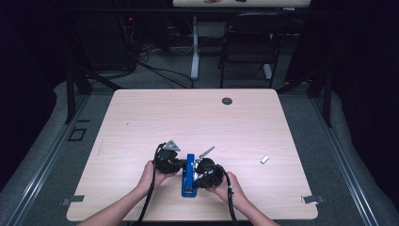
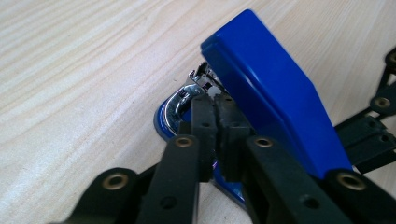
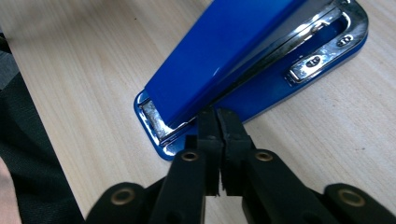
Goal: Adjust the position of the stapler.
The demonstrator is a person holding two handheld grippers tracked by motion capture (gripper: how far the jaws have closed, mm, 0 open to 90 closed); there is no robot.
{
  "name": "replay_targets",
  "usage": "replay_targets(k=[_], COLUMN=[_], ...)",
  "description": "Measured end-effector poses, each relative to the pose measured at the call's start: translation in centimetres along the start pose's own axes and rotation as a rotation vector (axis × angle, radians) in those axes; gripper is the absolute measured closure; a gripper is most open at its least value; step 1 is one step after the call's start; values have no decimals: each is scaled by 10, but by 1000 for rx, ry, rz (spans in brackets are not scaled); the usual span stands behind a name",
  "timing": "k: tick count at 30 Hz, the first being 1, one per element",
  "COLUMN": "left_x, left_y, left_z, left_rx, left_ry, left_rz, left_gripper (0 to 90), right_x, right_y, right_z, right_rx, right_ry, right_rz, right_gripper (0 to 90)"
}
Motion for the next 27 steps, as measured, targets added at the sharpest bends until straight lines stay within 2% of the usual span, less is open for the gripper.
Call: replay_targets(k=[1,3,5,8,10,11,12,13,14,16,17,18,22,27], left_x=[-1,-3,-5,-9,-12,-12,-16,-16,-18,-20,-20,-22,-24,-26], left_y=[-1,-2,-2,-3,-5,-5,-8,-8,-10,-11,-11,-11,-14,-15], left_z=[2,7,14,18,17,17,14,14,12,7,7,4,2,0], left_rx=[-4,-38,-70,-120,-121,-121,-126,-126,-129,-136,-136,-142,-162,-176], left_ry=[-21,-45,-82,-101,-116,-116,-128,-128,-136,-142,-142,-138,-142,-133], left_rz=[5,5,4,-11,-27,-27,-48,-48,-63,-77,-77,-71,-97,-113], left_gripper=[770,667,587,479,447,431,414,395,395,332,310,284,215,191], right_x=[0,-2,-5,-12,-18,-22,-26,-26,-29,-40,-40,-45,-51,-58], right_y=[0,0,0,2,4,6,7,7,9,15,15,19,23,31], right_z=[-1,-1,-4,-9,-14,-17,-20,-20,-23,-31,-31,-35,-41,-50], right_rx=[2,7,-7,-2,13,20,29,29,43,78,78,97,135,139], right_ry=[-4,-9,16,40,58,69,80,80,93,112,112,122,144,166], right_rz=[-1,-11,-2,-9,-14,-14,-15,-15,-18,-25,-25,-29,-53,-27], right_gripper=[852,835,813,762,719,683,627,627,601,511,511,458,399,362])
Point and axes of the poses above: each handheld gripper's, and its own axes: x roughly forward along the jaws, y roughly out of its underside, z roughly to its left, the point moved 8 cm from there along x, roughly forward along the jaws, and after that the axes turned 13 degrees about -x, right-handed, at the moved point
